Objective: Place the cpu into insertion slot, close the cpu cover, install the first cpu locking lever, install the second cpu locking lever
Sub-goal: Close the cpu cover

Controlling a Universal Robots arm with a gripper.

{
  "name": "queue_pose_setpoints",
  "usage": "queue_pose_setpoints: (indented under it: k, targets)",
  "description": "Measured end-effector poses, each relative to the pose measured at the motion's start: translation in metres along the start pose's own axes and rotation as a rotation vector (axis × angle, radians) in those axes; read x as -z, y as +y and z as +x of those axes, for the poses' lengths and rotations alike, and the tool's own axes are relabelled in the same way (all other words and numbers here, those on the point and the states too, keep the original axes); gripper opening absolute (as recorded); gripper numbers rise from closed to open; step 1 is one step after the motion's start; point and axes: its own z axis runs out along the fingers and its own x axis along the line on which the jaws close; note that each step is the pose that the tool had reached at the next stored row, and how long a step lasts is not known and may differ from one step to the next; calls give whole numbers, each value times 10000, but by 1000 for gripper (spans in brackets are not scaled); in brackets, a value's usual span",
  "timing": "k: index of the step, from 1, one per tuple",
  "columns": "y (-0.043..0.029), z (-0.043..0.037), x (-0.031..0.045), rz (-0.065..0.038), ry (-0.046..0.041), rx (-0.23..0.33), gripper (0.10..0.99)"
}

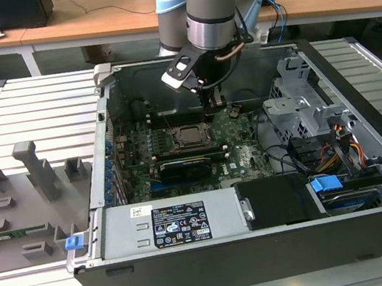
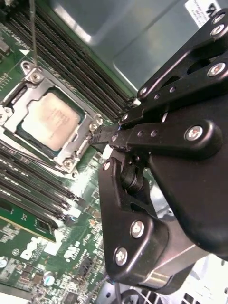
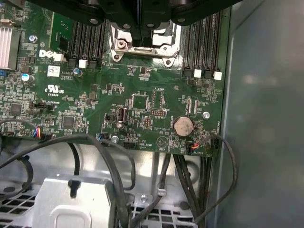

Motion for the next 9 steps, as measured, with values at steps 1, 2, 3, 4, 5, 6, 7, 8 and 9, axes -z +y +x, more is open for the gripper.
queue_pose_setpoints:
  k: [1, 2, 3, 4, 5, 6, 7, 8, 9]
  targets:
    - [-20, 1, -1, 2, -2, -1, 106]
    - [-43, 3, -1, 3, -4, 0, 106]
    - [-71, 6, -2, 2, -3, 2, 106]
    - [-107, 10, -3, 2, -2, 1, 106]
    - [-154, 14, -4, 1, 0, -1, 106]
    - [-187, 17, -5, 0, 0, 1, 106]
    - [-237, 22, -5, 0, 0, -1, 106]
    - [-258, 24, -4, 2, -1, 0, 106]
    - [-279, 26, -5, 1, -1, 1, 106]
